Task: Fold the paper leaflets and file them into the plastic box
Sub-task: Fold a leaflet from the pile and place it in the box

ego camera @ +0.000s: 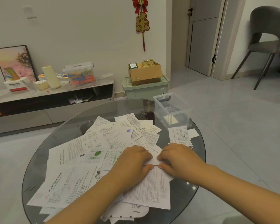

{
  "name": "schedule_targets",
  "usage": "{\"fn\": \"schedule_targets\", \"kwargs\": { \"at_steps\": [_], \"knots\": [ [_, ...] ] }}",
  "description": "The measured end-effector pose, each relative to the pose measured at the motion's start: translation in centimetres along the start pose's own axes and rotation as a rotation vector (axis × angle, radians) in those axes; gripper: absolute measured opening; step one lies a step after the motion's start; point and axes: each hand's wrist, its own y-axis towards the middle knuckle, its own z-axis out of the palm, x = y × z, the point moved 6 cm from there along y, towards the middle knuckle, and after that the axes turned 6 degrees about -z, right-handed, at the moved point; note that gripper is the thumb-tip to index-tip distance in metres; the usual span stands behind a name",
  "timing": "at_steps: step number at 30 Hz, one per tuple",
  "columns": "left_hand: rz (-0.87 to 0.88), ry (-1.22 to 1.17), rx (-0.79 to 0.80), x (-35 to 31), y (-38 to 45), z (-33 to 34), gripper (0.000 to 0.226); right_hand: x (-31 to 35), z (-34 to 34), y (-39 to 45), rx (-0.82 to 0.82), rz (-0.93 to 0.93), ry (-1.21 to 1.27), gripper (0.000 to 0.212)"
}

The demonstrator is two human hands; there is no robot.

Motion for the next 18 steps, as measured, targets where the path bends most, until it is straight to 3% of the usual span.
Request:
{"fn": "schedule_targets", "kwargs": {
  "at_steps": [4, 9, 11, 15, 18],
  "knots": [
    [0.021, -0.052, -0.127, -0.3, -0.1, -0.7, 0.031, 0.2, -0.4, -0.2, -0.094, -0.012, -0.002, 0.035],
    [-0.065, -0.307, -0.296, 0.1, 0.2, -2.1, 0.016, -1.2, -2.3, -0.5, -0.266, 0.182, 0.303, 0.019],
    [-0.159, -0.528, -0.278, 0.2, 0.6, -2.6, 0.012, -2.1, -2.8, -0.3, -0.321, 0.262, 0.509, 0.010],
    [-0.357, -0.891, -0.141, 0.6, 1.3, -2.6, 0.008, -2.6, -3.1, 0.2, -0.237, 0.310, 0.874, 0.007],
    [-0.436, -1.191, -0.084, 0.4, 1.5, -2.0, 0.015, -3.0, -3.4, 0.1, -0.245, 0.329, 0.998, 0.005]
  ]
}}
